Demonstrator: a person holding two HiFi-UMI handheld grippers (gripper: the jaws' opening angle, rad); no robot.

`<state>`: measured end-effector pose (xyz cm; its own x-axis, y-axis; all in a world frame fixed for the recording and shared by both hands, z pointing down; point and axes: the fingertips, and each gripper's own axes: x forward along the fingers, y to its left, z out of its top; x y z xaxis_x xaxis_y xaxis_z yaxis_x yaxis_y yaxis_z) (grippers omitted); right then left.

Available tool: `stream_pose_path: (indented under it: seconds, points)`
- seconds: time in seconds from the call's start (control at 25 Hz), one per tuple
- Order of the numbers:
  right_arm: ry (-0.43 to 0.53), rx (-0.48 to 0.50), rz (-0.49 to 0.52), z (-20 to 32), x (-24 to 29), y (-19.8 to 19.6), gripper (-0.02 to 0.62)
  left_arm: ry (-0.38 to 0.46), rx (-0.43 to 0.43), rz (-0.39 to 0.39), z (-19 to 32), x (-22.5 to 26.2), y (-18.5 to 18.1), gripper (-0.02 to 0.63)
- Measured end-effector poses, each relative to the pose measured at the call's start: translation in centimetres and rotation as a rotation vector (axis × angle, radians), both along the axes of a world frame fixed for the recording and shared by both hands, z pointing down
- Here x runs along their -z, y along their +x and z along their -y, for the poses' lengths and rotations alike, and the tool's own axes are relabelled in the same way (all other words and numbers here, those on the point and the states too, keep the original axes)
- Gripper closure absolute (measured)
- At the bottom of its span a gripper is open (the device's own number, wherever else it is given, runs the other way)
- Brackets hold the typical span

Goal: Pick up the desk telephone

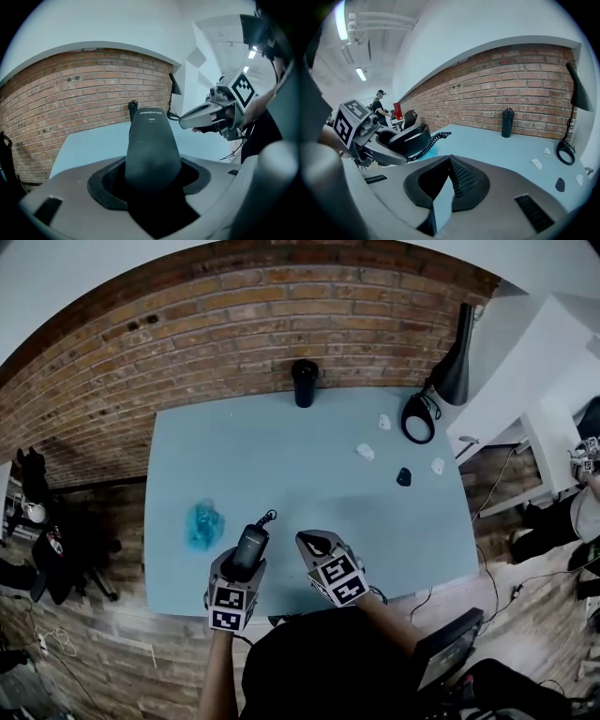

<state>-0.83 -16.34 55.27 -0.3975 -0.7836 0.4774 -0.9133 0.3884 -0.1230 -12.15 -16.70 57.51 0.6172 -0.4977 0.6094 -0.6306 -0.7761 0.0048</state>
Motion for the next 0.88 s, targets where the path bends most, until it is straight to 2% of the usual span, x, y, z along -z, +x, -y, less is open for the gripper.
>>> stream_pose_path:
  seconds: [0.4, 0.68, 0.88]
  points:
    - [0.025, -0.025, -0.020, -0.5, 0.5, 2.0, 0.586, 0.125, -0.023, -0.009, 0.6, 4.3, 1.8, 0.307]
    - [0.032, -0.030, -0.022, -1.0, 0.6, 2.4, 0.586, 0.186, 0.014, -0.041, 1.3, 8.0, 1.4, 0.307]
    - [0.126, -0.032, -0.079, -1.0, 3.0, 2.2, 0.586, 0.224, 0.039, -0.041, 1.2, 9.7, 0.3, 0.307]
